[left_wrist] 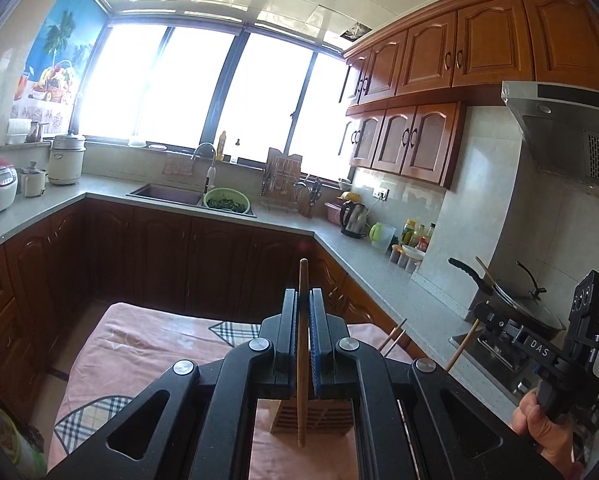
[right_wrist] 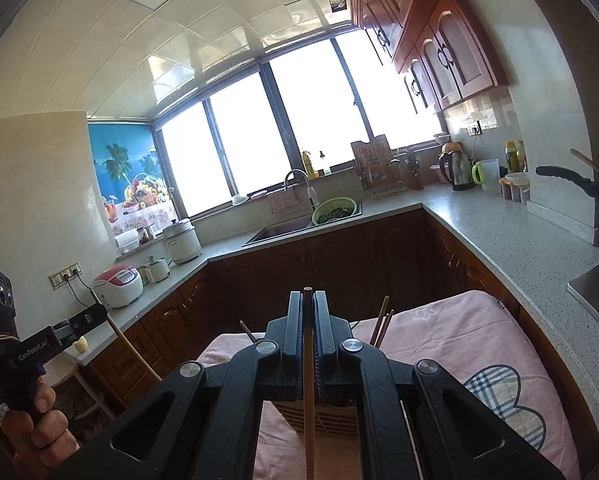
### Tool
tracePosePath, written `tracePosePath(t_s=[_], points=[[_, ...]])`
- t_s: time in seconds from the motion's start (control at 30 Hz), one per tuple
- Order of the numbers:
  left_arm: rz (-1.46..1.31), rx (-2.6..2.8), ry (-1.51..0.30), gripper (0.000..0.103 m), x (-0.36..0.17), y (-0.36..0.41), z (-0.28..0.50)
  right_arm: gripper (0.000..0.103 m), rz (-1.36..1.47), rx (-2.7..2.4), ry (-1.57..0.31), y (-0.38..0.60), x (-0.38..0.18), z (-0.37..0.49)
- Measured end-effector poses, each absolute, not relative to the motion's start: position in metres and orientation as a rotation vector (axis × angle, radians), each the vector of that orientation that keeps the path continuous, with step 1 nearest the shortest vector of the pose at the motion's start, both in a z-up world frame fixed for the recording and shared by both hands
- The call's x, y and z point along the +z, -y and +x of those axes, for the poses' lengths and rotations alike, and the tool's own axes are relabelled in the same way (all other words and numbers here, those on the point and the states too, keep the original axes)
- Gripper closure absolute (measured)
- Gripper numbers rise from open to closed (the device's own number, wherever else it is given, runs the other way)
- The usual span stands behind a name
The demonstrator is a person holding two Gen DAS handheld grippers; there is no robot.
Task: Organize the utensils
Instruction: 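Lift both wooden chopsticks upright and carry them over the holder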
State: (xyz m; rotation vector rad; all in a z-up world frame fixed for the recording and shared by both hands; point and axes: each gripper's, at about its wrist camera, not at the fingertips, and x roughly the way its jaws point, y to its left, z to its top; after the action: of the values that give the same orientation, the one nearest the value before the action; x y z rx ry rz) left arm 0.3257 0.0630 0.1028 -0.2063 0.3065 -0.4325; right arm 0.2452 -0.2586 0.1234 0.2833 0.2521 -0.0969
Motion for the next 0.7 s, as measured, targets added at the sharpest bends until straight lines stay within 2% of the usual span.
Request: tracePosePath(t_s=[0.33, 0.7], points=[[-0.239, -0.428, -0.237, 0.1, 0.084, -0.04, 0.362, 0.099, 0.301, -0.149, -0.163, 0.28, 0.138, 0.27], [-0.262, -0.416, -0.27, 0.1, 0.053, -0.025, 0.413, 0.099, 0.299, -0.179, -0.145, 0.298, 0.13, 0.292]])
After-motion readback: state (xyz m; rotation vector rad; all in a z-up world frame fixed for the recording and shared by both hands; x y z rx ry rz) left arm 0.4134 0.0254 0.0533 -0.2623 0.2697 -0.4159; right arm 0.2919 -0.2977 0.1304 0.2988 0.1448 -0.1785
